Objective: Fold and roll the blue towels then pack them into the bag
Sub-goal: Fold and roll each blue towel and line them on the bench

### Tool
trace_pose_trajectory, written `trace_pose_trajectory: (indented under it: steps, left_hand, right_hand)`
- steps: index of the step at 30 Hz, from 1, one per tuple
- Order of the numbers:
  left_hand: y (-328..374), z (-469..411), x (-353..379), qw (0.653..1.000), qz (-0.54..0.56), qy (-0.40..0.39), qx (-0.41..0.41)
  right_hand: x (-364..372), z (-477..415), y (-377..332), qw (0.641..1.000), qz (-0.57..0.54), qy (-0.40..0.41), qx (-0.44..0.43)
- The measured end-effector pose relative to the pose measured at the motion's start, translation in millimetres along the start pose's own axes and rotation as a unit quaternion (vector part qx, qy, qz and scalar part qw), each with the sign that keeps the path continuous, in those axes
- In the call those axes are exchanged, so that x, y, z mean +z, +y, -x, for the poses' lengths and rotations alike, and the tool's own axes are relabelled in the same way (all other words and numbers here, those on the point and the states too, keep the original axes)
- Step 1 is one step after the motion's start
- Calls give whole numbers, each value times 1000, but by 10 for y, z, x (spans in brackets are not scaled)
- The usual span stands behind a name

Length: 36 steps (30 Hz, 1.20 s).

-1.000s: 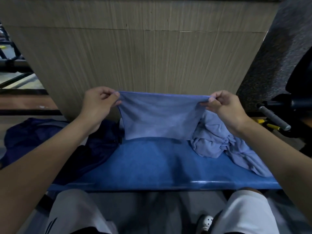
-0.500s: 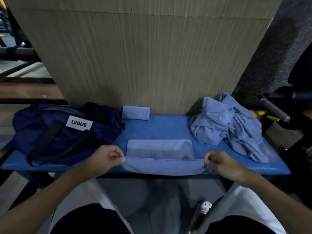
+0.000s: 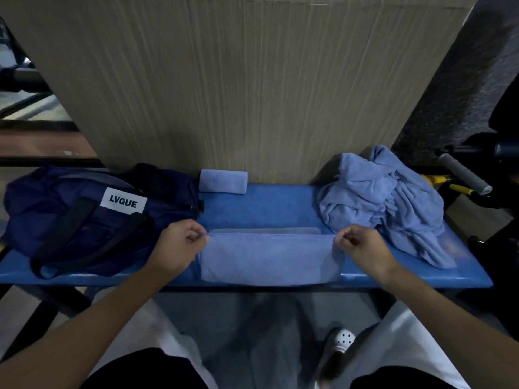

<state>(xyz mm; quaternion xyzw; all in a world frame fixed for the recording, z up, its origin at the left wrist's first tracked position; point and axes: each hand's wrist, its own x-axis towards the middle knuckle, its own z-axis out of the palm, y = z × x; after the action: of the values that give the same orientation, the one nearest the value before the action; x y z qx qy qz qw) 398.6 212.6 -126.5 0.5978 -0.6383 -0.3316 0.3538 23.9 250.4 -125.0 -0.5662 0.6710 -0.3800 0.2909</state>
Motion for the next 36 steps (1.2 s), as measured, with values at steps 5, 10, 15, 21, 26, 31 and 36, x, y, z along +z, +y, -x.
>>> trace_pose_trajectory:
  steps: [5,10,15,21,26,31,36]
  left_hand:
    - [-96,-301,199,996,-82,37,18]
    - [-205,-566,352,987,-148,57,24]
    - [-319,-689,468,974,-220,47,20]
    - [-354,-714,578,960,-277,34,-1]
    - [-342,-646,622,916,-397,39,48]
    - [-369,-603,747,873,-393,12,287]
    - [-510,-440,922,879,-372,-204,216]
  right_hand:
    - [224,-331,112,997,65,48,-12]
    - [434,-647,311,993,99,65,-5]
    - [540,-788,416,984,168,61,-18]
    - [649,-882,480,974,209,65,-54]
    - [678,-878,532,984,159,72,-32]
    - [653,-728,506,993,91,72,-12]
    - [640,-627,505,995,80,59,18]
